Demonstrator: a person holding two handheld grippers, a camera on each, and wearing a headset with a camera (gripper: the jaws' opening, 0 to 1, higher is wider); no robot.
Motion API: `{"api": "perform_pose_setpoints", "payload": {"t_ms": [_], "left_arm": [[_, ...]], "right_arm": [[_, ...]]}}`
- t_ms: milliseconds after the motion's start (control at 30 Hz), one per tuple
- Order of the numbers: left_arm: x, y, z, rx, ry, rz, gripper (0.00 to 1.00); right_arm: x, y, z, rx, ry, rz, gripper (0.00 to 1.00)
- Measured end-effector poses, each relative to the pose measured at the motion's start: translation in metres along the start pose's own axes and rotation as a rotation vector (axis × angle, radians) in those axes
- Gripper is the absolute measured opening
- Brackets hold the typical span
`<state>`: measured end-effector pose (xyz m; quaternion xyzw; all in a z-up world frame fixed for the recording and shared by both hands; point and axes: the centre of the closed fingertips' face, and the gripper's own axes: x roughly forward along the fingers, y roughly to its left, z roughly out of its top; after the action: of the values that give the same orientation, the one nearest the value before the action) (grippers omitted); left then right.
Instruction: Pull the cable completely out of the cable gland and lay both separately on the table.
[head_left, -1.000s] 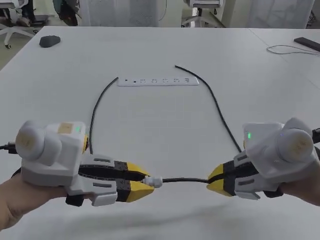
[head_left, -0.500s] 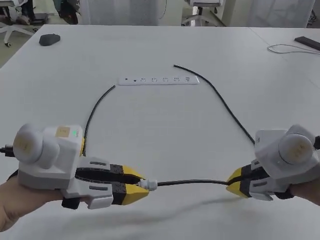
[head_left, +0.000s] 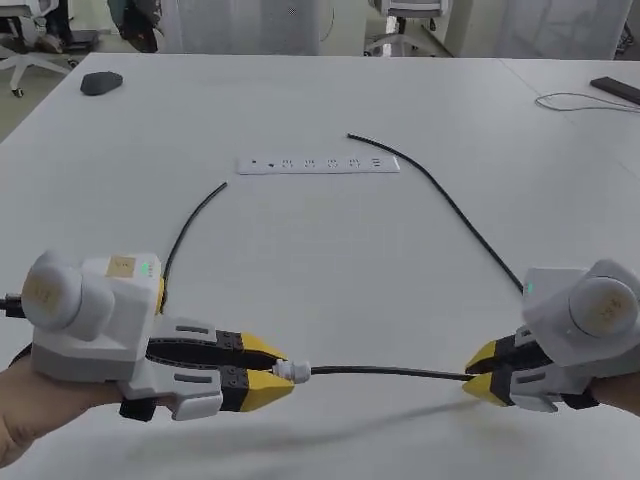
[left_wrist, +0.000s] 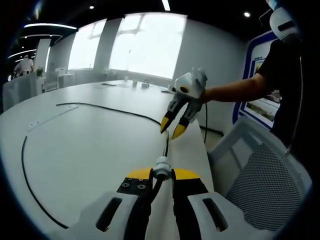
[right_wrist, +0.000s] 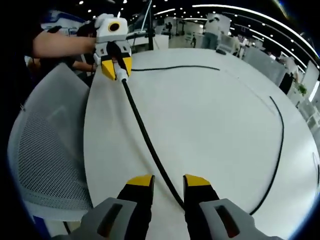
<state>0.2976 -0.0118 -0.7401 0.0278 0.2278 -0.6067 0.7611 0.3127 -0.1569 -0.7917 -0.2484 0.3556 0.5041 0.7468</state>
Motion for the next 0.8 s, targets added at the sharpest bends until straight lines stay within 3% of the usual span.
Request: {"api": "perform_pose_setpoints", "payload": {"t_ms": [167,367,567,800], "left_arm": [[0.002,-0.002,0.002,0.005,-0.007,0.000,0.15],[0.003,-0.005,0.004,0.015,-0.007,-0.006,0.15],[0.003,-0.006,0.006,0.024,-0.012,-0.008,0.15],[0.006,-0.010,0.005,0.036,-0.003,-0.016,0.15]], "right_arm": [[0.000,0.025,0.049,-0.051,-0.108,0.054,0.22],[0.005,0.049,0.094,-0.107,-0.156,0.111,0.22],[0.016,0.060,0.112,-0.160,-0.159,0.135,0.19],[0.024,0.070,0.120,-0.237,-0.155,0.153,0.07]]}}
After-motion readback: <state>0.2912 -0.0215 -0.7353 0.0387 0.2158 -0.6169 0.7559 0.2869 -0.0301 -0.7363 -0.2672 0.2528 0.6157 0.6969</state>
